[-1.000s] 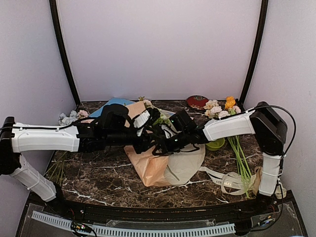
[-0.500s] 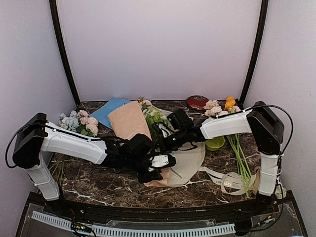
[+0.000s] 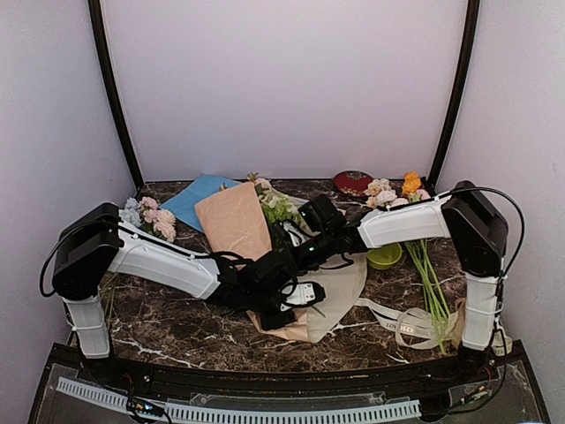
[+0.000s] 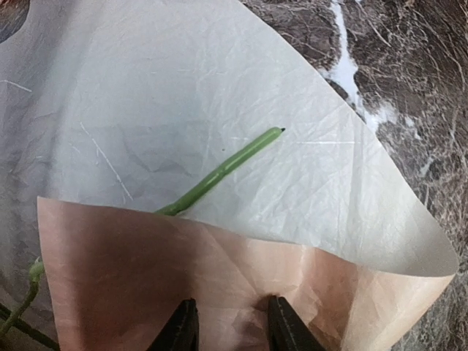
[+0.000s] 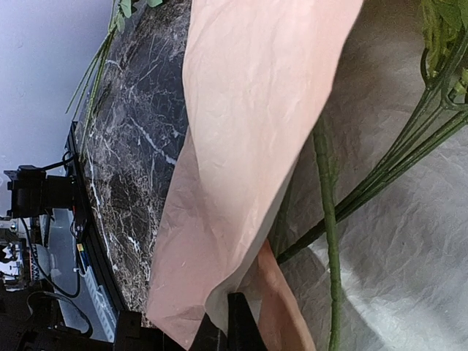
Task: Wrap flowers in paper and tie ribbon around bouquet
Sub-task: Fold the one-fourth-folded wrapping paper at the center of the board, then press the fold line of the 2/3-folded wrapping paper.
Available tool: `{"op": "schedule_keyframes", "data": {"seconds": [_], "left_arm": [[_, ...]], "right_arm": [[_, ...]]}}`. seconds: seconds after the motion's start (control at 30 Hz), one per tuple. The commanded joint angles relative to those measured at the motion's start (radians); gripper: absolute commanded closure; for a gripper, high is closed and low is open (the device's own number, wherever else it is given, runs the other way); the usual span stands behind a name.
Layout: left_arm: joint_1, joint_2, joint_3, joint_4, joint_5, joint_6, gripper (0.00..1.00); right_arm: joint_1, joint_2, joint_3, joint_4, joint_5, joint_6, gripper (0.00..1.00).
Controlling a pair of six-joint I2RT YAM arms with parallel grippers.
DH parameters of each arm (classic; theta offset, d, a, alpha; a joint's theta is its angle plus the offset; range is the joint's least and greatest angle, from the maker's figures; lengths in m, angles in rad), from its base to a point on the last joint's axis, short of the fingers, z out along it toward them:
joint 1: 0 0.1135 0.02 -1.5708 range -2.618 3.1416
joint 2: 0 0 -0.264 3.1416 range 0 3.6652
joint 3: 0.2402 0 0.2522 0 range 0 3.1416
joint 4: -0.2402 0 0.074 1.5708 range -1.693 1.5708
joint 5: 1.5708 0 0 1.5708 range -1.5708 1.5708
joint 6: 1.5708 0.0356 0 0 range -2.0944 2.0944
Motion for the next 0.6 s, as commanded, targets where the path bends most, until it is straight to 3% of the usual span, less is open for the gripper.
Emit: {"op": "schedule_keyframes", "data": {"seconds": [0.0,0.33,0.5,0.57], "left_arm": [[0.003,0.020,0.006,-0.045,-0.063,-0.028,0.66],[0.000,-0.129,0.037,-0.042,0.035,-0.045,0.52],[-0.003,-0.206,0.015,-0.016,0.231,0.021,0.50],[-0.006,-0.210,0.036,-0.059,0.332,0.056,0.56]], "right_arm": [[-0.007,-0.018,0.025,-0.012,-0.012,-0.019,1.00],[-0.008,-0.005,0.025,-0.011,-0.018,-0.017,1.00],[-0.007,0.008,0.033,-0.013,-0.025,-0.017,1.00],[-0.007,0.010,0.036,-0.016,-0.024,-0.018,1.00]]}}
